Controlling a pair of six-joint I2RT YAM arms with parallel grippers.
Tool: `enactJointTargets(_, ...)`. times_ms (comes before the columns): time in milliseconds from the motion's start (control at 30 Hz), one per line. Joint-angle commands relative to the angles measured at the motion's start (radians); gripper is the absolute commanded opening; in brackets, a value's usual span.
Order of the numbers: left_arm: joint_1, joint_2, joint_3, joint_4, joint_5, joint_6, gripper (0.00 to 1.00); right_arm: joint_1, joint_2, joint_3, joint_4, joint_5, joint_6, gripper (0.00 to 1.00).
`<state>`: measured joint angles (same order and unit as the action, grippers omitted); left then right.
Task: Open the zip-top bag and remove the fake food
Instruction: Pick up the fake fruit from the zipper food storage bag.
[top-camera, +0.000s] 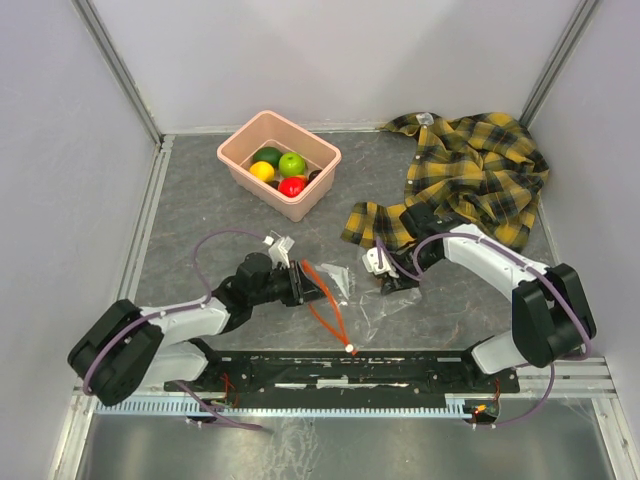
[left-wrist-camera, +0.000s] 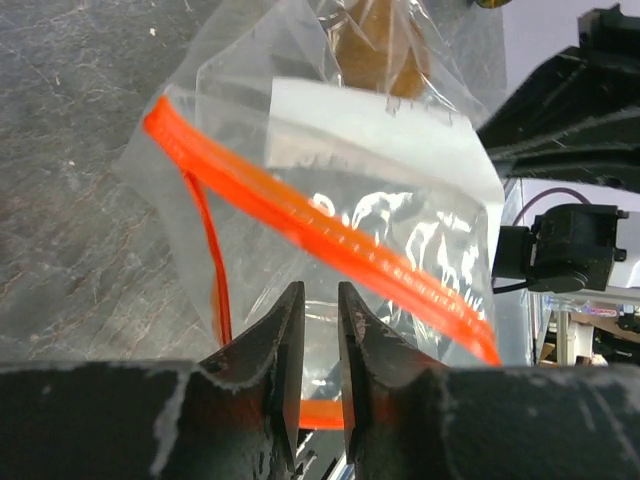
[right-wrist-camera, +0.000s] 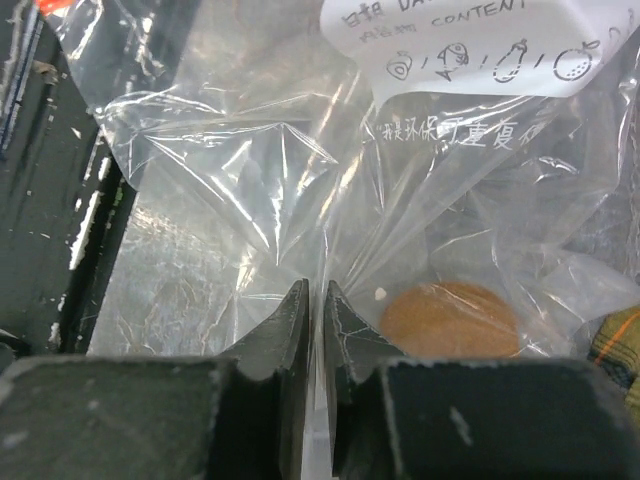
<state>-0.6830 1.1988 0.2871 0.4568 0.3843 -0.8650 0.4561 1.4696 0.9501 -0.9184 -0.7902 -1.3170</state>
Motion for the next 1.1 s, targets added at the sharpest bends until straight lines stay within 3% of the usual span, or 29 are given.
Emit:
enactJointTargets(0, -0.004, 0.061, 0.057, 0.121, -0.029, -0.010, 0.28, -0.001, -0.026, -0.007, -0.085, -0.110, -0.114, 0.22)
enactJointTargets(267, -0.004, 0.165, 0.107, 0.117, -0.027, 0.073, 0.34, -0.032, -0.043, 0.083, -0.344, -0.188, -0.311, 0.51)
enactJointTargets(400, -0.004, 0.167, 0.104, 0.097, -0.032, 0.107, 0.36, -0.113, -0.088, 0.089, -0.306, -0.198, -0.241, 0.52)
enactJointTargets(633, -0.004, 0.176, 0.105, 0.089, -0.023, 0.146, 0.39, -0.260, -0.085, 0.059, -0.194, -0.066, -0.155, 0.48)
enactJointTargets(800, -0.005, 0.200, 0.103, 0.135, -0.015, 0.158, 0.39, -0.267, -0.099, -0.014, -0.046, 0.021, -0.100, 0.50)
enactJointTargets(1067, -0.017, 0.224, 0.101, 0.177, -0.007, 0.188, 0.40, -0.266, -0.062, -0.063, 0.029, 0.058, -0.140, 0.53)
